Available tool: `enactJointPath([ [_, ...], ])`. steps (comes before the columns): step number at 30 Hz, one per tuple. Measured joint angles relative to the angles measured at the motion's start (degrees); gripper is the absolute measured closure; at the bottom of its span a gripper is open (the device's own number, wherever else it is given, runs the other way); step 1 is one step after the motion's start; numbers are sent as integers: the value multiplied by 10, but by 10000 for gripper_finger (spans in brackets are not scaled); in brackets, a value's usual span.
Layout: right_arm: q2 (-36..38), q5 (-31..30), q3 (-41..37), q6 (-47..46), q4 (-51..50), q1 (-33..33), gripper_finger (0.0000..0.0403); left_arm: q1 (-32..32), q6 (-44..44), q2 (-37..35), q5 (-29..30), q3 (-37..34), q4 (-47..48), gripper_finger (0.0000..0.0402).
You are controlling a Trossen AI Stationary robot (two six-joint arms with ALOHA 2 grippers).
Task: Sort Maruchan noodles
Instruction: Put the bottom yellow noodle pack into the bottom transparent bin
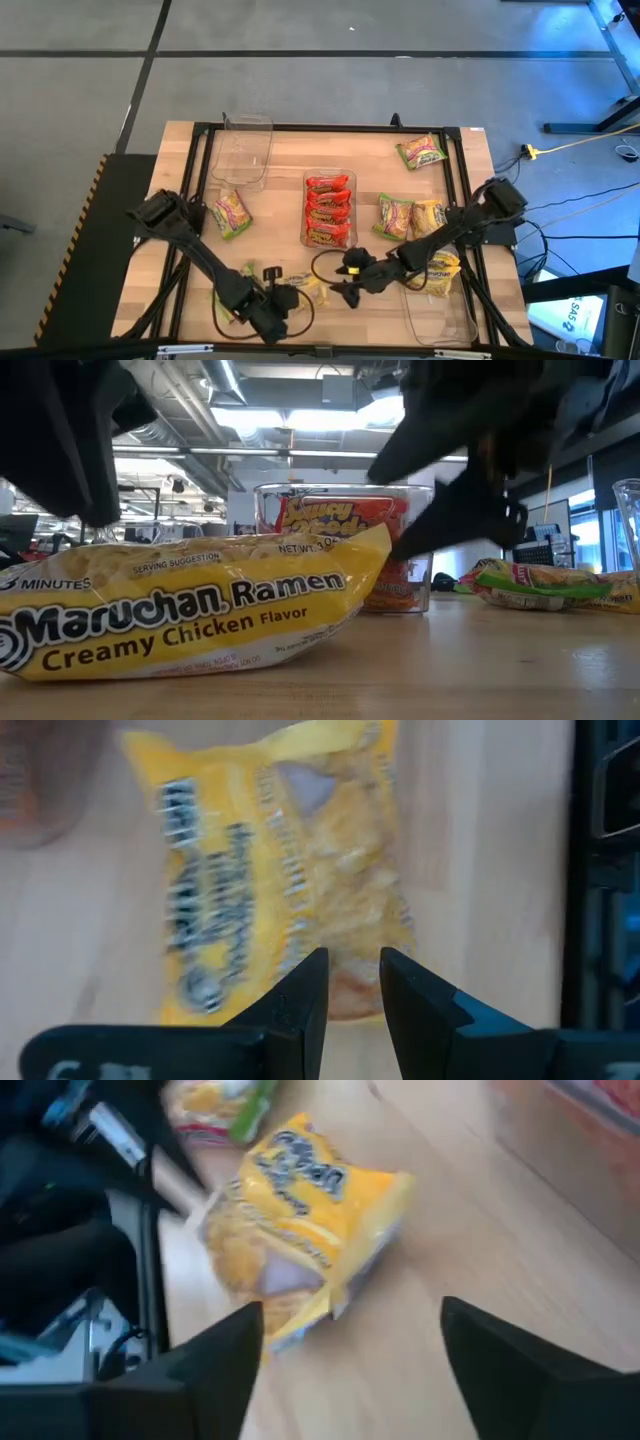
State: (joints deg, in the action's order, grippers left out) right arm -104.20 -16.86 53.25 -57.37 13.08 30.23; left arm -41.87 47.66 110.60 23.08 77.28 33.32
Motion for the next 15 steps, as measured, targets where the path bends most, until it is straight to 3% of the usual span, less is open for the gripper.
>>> enactJointPath([
  [6,-39,19,0,-22,57,-7,85,-2,-15,49,9,1,-46,313],
  [15,-54,30,0,-24,80,-11,92,4,-48,72,45,2,-103,313],
])
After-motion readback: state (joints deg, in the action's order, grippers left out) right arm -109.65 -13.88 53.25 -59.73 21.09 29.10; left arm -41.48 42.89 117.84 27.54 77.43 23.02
